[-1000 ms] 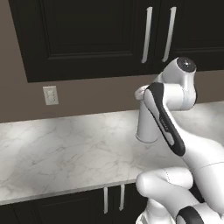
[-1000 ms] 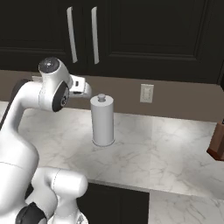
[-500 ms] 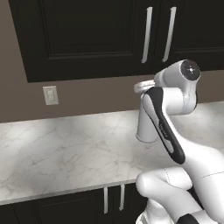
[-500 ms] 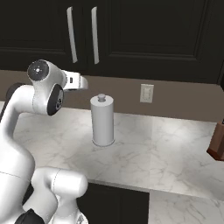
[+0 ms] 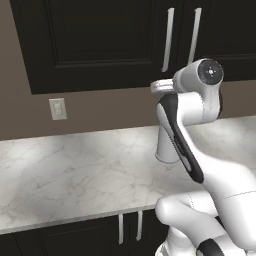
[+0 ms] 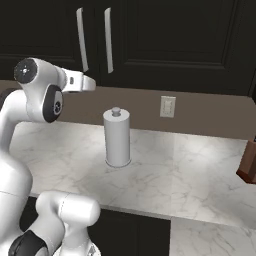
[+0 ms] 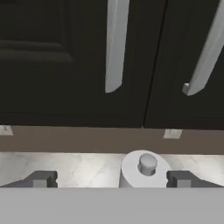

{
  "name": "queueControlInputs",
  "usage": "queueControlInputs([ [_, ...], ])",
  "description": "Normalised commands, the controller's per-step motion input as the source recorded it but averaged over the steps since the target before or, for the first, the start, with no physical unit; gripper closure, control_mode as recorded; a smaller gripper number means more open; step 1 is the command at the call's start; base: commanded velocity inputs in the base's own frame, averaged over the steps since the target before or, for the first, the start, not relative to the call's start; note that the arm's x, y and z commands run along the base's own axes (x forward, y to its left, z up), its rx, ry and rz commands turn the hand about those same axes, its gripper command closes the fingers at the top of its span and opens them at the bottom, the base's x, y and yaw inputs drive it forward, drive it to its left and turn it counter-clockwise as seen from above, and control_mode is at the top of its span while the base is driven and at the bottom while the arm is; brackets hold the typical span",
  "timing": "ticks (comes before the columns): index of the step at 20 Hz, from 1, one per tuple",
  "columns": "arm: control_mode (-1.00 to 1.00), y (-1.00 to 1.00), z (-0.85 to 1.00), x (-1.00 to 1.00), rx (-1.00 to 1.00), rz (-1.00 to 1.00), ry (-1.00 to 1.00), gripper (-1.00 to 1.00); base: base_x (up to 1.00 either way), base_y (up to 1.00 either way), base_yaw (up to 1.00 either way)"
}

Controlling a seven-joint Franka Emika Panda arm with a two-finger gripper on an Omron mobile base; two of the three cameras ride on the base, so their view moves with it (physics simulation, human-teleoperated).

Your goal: Get the candle and the beer from the cabinet and move them to the dining counter.

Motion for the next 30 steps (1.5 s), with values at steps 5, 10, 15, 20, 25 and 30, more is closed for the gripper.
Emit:
queueControlInputs([
  [5, -1.00, 0.00, 0.41, 0.00, 0.02, -0.10, -0.01, -1.00, 0.00, 0.00, 0.00],
  [10, -1.00, 0.00, 0.33, 0.00, 0.03, -0.04, -0.04, -1.00, 0.00, 0.00, 0.00],
  [15, -1.00, 0.00, 0.23, 0.05, 0.07, -0.01, 0.00, -1.00, 0.00, 0.00, 0.00],
  [20, -1.00, 0.00, 0.22, 0.12, 0.07, 0.00, 0.00, -1.00, 0.00, 0.00, 0.00],
  [25, -1.00, 0.00, 0.19, 0.27, 0.02, 0.00, -0.01, -1.00, 0.00, 0.00, 0.00],
  [30, -1.00, 0.00, 0.16, 0.28, 0.00, 0.00, -0.02, -1.00, 0.00, 0.00, 0.00],
])
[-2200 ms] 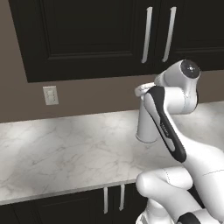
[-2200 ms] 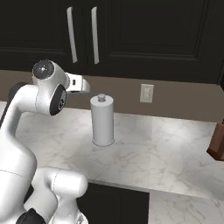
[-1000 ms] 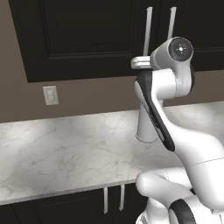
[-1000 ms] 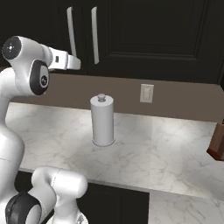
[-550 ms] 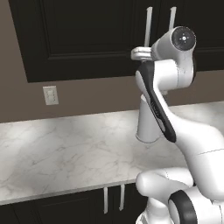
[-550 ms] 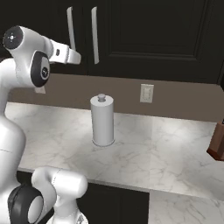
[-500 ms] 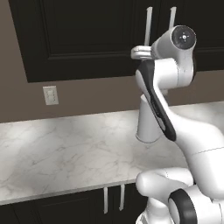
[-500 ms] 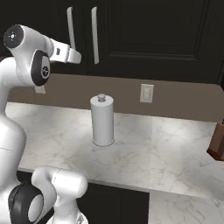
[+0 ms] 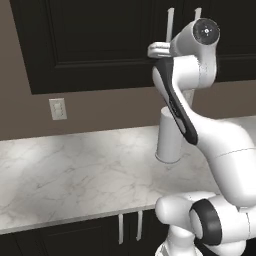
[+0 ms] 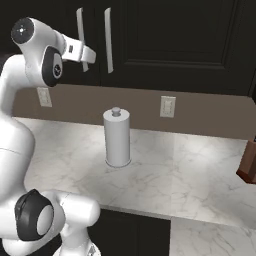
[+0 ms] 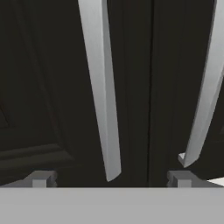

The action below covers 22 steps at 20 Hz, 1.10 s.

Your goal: Get the candle and the beer from the cabinet and move them to the dining counter.

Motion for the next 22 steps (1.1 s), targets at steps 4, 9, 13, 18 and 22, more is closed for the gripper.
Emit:
queueControlInputs([
  [4, -1.00, 0.00, 0.07, 0.39, 0.03, 0.00, 0.00, -1.00, 0.00, 0.00, 0.00],
  [9, -1.00, -0.05, 0.11, 0.39, 0.00, 0.01, 0.00, -1.00, 0.00, 0.00, 0.00],
  [13, -1.00, -0.02, 0.06, 0.35, 0.00, 0.01, -0.01, -1.00, 0.00, 0.00, 0.00],
  [18, -1.00, 0.00, 0.00, 0.30, 0.00, 0.00, -0.07, -1.00, 0.00, 0.00, 0.00],
  [22, -1.00, 0.00, -0.01, 0.33, 0.00, 0.00, -0.08, -1.00, 0.00, 0.00, 0.00],
])
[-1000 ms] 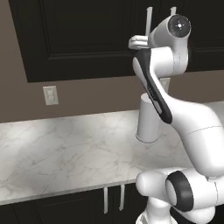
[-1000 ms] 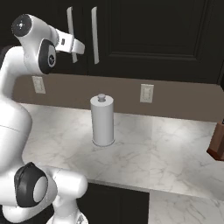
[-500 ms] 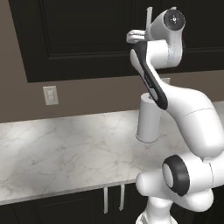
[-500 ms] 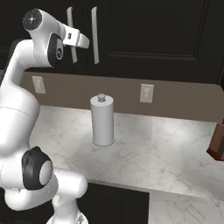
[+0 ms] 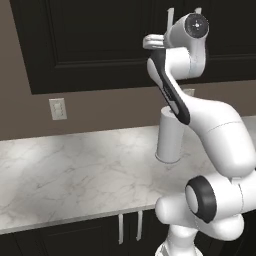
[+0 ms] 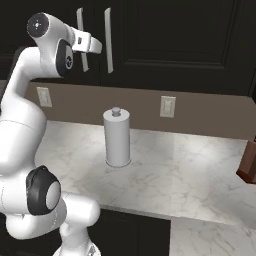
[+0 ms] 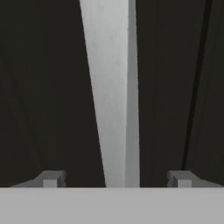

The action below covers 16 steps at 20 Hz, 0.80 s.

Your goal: Get the candle and the beer from the cabinet and move them to the dining counter.

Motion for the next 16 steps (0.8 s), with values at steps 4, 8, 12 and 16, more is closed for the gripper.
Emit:
queueControlInputs([
  [4, -1.00, 0.00, -0.05, 0.31, 0.00, 0.00, -0.13, 1.00, 0.00, 0.00, 0.00],
  [8, -1.00, 0.00, -0.06, 0.29, 0.00, 0.00, -0.11, 1.00, 0.00, 0.00, 0.00],
  [12, -1.00, 0.03, 0.00, 0.28, 0.01, 0.00, -0.04, 1.00, 0.00, 0.00, 0.00],
  [16, -1.00, 0.13, 0.00, 0.10, 0.09, 0.00, 0.00, 1.00, 0.00, 0.00, 0.00],
])
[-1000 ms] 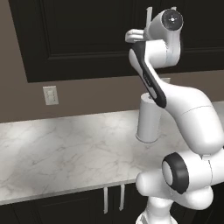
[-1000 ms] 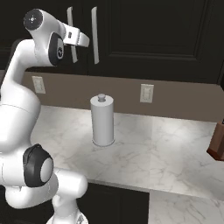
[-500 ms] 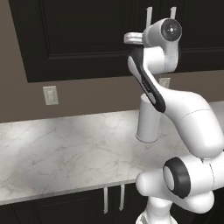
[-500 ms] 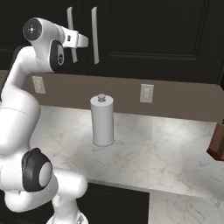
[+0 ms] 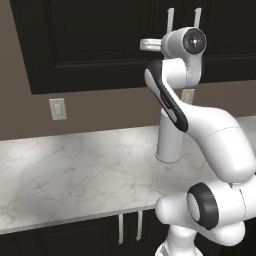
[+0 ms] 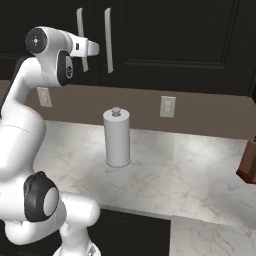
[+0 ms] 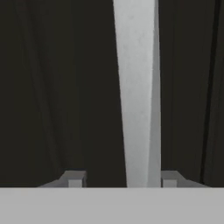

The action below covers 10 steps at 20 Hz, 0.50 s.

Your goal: Get the candle and the beer from the cabinet and move them to the dining counter.

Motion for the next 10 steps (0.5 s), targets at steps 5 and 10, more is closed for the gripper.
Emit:
queueControlInputs([
  [5, -1.00, 0.24, 0.02, -0.26, 0.09, 0.02, -0.02, 1.00, 0.00, 0.00, 0.00],
  [10, -1.00, 0.24, 0.03, -0.55, 0.05, 0.01, -0.07, 1.00, 0.00, 0.00, 0.00],
])
